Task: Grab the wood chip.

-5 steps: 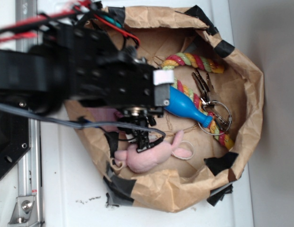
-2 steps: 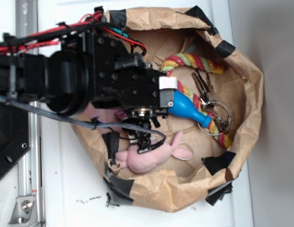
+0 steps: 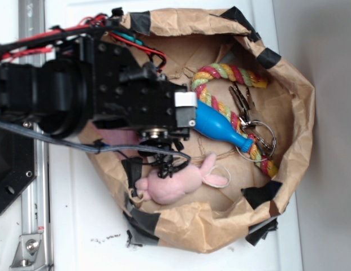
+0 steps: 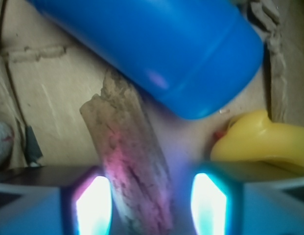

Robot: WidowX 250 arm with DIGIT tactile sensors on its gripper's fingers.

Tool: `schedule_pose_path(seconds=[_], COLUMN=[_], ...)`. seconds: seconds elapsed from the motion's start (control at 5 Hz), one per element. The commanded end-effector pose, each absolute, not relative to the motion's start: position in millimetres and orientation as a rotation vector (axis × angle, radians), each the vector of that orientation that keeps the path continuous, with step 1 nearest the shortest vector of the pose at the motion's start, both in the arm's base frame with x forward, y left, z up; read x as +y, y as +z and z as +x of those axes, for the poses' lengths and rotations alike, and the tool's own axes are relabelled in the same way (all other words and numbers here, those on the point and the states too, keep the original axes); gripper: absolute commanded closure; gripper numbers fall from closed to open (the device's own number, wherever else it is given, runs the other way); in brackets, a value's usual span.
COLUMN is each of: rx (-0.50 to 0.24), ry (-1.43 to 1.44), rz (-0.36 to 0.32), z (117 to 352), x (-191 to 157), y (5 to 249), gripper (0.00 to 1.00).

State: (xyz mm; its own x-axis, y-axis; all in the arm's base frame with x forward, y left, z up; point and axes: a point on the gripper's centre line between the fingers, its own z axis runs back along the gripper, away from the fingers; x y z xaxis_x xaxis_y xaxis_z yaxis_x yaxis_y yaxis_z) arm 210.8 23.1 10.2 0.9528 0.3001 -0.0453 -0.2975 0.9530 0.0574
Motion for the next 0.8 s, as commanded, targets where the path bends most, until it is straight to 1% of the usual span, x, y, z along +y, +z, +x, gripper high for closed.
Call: schedule_pose_path(seconds=[0.0, 0.4, 0.6], rx=[0.024, 0.006, 0.007], ry=[0.313, 0.298, 0.24], rz=[0.022, 0.011, -0.033], z=[208.6, 209.4, 206.6], x=[35.7, 33.8, 40.2], y=[26.5, 31.5, 57.1], gripper=[1.0, 1.0, 1.0])
